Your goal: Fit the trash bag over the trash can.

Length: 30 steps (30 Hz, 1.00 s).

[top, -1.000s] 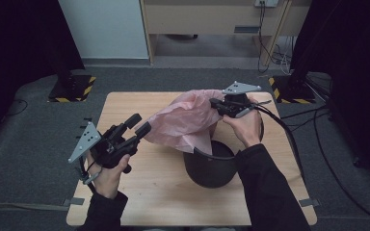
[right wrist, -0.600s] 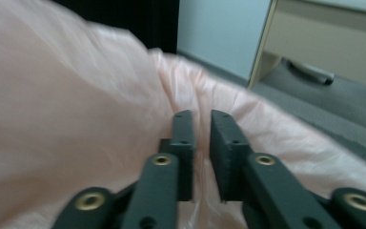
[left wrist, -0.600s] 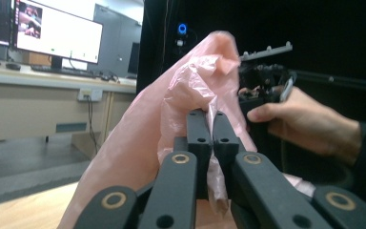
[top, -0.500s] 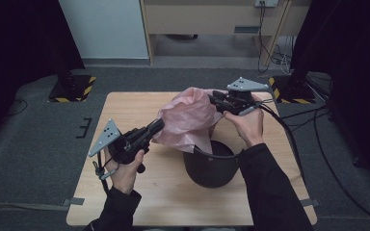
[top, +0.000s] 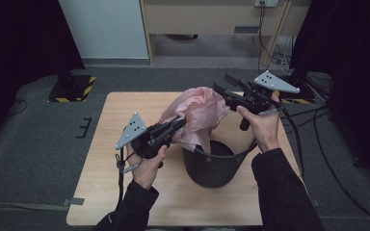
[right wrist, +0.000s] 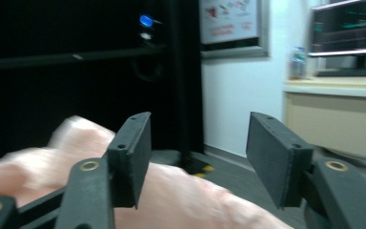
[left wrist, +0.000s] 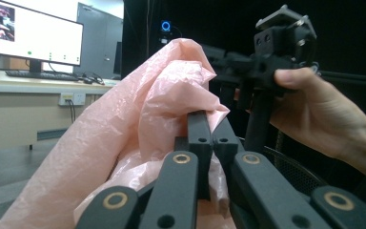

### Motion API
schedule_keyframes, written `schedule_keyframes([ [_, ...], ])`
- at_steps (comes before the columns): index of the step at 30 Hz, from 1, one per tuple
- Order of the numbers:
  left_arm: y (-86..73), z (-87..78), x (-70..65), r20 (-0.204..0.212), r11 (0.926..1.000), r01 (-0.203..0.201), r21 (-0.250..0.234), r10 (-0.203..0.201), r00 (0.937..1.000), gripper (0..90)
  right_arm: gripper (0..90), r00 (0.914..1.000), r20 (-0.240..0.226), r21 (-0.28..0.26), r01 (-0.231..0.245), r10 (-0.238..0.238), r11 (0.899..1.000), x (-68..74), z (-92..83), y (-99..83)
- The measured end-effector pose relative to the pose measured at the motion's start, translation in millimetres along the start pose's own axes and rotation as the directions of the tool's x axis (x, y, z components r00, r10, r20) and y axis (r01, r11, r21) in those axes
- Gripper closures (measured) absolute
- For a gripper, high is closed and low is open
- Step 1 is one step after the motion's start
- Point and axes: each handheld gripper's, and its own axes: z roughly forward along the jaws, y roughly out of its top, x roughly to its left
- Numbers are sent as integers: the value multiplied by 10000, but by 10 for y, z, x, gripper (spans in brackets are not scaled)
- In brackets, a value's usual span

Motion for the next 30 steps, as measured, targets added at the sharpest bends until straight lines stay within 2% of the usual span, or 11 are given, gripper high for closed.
schedule_keyframes([
  [3,12,35,-7,-187,9998,-23,183,26,9998,897,378,9978,-654,-223,-149,134,9996,53,-4,-11],
  [5,6,55,2,-286,9996,-3,281,11,9996,897,372,9954,-954,-85,-100,92,9999,83,1,-34],
  [9,-22,89,14,-383,9992,12,410,4,9993,896,368,9930,-1176,146,68,-50,9999,126,6,-75],
  [15,-49,106,7,-333,9983,-107,573,126,9994,896,348,9902,-1398,-149,-48,26,9999,140,-48,-42],
  [19,-64,131,5,-411,9983,-92,570,115,9991,895,358,9849,-1728,317,94,-38,9995,178,-21,-99],
  [21,-68,134,4,-423,9982,-110,585,134,9990,890,448,9811,-1936,786,187,-32,9967,201,17,-149],
  [23,-67,121,0,-492,9988,-51,484,75,9988,852,612,9779,-2091,1200,324,-66,9922,220,49,-191],
  [25,-52,94,-5,-555,9999,22,163,-13,9985,747,774,9782,-2074,1458,451,-140,9883,227,60,-210],
  [26,-36,73,-4,-605,10000,96,-25,-97,9981,679,821,9806,-1948,1537,531,-225,9867,223,61,-217],
  [30,49,-41,38,-1068,9978,89,-657,-159,9942,558,873,9879,-1474,1801,744,-479,9808,188,29,-194],
])
